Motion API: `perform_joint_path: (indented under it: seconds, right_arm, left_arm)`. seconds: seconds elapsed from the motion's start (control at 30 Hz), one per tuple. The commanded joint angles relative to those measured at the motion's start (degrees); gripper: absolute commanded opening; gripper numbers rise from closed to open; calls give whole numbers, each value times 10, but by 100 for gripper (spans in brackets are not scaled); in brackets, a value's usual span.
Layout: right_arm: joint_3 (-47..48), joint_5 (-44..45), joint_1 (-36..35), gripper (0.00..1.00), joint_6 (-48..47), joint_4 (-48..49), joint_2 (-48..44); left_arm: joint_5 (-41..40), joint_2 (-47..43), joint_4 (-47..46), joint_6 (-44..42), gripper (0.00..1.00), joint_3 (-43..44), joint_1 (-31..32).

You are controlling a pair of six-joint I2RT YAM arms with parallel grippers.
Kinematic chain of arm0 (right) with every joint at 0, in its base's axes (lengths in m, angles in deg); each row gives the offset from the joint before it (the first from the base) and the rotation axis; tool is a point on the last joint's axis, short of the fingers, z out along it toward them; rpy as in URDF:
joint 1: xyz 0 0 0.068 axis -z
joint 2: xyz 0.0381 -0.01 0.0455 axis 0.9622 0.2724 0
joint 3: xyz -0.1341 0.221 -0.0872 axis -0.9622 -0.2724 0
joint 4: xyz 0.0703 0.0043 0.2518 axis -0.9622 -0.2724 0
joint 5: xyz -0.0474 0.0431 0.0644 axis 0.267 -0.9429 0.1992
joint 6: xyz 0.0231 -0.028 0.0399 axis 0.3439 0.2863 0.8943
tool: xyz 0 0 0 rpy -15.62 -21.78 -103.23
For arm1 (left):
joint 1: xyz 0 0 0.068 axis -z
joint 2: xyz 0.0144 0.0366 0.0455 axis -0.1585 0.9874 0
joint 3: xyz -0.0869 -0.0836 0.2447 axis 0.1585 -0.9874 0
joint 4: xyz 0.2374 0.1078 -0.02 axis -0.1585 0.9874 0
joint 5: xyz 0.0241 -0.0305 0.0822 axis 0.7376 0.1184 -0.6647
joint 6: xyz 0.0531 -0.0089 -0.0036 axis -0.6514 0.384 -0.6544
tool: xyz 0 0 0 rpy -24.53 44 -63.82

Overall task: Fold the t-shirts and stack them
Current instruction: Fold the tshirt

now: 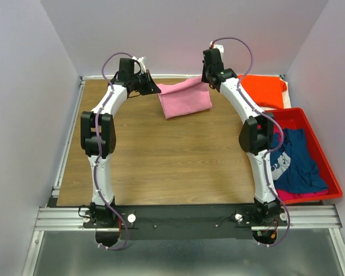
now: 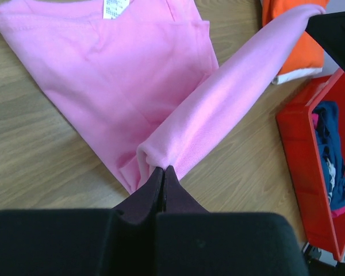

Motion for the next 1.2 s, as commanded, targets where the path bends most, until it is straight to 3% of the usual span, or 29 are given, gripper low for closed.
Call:
perform_joint_path:
  seconds: [0.0,0.23,0.6,1.17]
  right_arm:
    - [-91,7,11,0,0,11,-82]
    - [-272,-24,8,0,28,10,-220]
    - [-483,-18,-24,0,68,-1,-402]
    - [-573,72,-148,0,196,-135,-578]
  left_arm:
    - [17,-37,8,-30,0,-42,-8]
    - [7,-128,8,-66,0,-139,-3]
    - [-7,-261,-2,-74,0,-317,24]
    - [-24,-504,22,-19,0,-476,54]
